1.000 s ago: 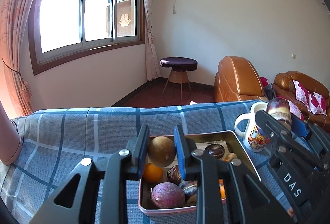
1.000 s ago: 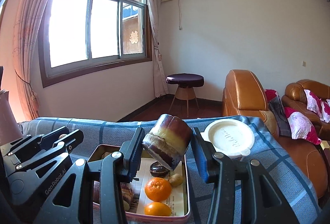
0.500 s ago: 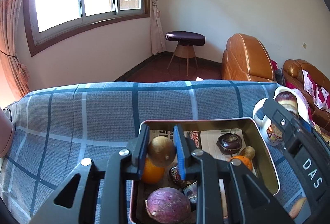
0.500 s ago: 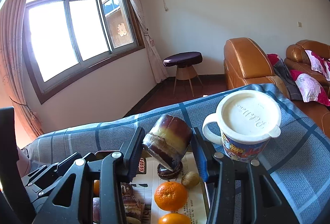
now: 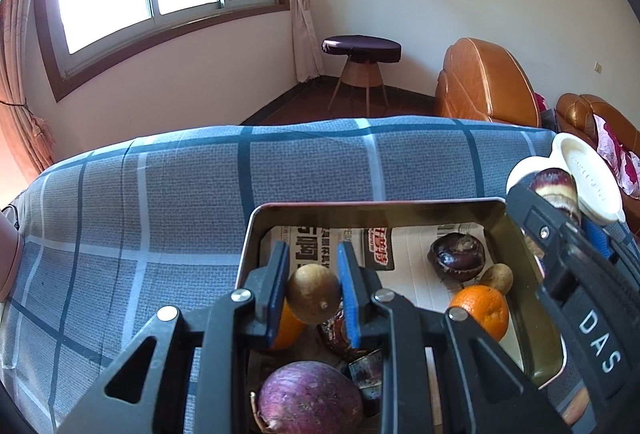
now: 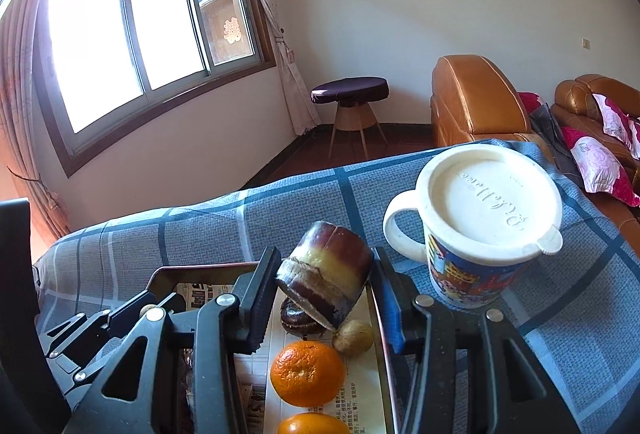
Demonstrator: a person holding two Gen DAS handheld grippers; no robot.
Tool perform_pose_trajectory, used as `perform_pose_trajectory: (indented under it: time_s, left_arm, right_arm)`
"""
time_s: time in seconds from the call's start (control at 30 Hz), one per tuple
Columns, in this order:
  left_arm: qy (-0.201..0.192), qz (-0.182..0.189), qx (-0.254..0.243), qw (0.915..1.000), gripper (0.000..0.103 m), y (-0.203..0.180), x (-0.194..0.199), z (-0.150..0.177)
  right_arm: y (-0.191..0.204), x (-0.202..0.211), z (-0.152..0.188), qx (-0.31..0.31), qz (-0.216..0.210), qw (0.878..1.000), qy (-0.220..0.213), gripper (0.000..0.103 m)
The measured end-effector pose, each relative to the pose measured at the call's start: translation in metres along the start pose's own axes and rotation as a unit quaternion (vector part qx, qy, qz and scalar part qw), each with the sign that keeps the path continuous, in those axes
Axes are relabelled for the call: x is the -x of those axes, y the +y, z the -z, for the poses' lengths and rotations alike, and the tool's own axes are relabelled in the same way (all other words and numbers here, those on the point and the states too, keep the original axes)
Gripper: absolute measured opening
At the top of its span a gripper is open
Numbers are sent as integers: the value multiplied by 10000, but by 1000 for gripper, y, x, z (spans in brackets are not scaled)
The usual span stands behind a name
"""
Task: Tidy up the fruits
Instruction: 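Lower the brown fruit into the tin and open the left tool while the right tool lowers the cake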
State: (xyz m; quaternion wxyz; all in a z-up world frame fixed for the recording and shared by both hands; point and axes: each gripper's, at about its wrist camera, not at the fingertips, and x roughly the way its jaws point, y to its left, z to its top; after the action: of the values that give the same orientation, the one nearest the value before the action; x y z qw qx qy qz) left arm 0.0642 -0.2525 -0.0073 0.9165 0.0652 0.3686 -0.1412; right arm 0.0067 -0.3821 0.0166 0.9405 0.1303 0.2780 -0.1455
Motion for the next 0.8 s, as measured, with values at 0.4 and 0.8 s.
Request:
perform_pose_trajectory:
  time_s: [0.4,0.8]
  left_arm:
    - [233,7,-226,9995,26,-13,-18,4]
    - [39,19,-367,9993,26,-16,-23,5]
  right_arm:
    - [13,-25,13,240,-274,9970,684,48]
    - [17,-33,17,427,-455,9941,891,49]
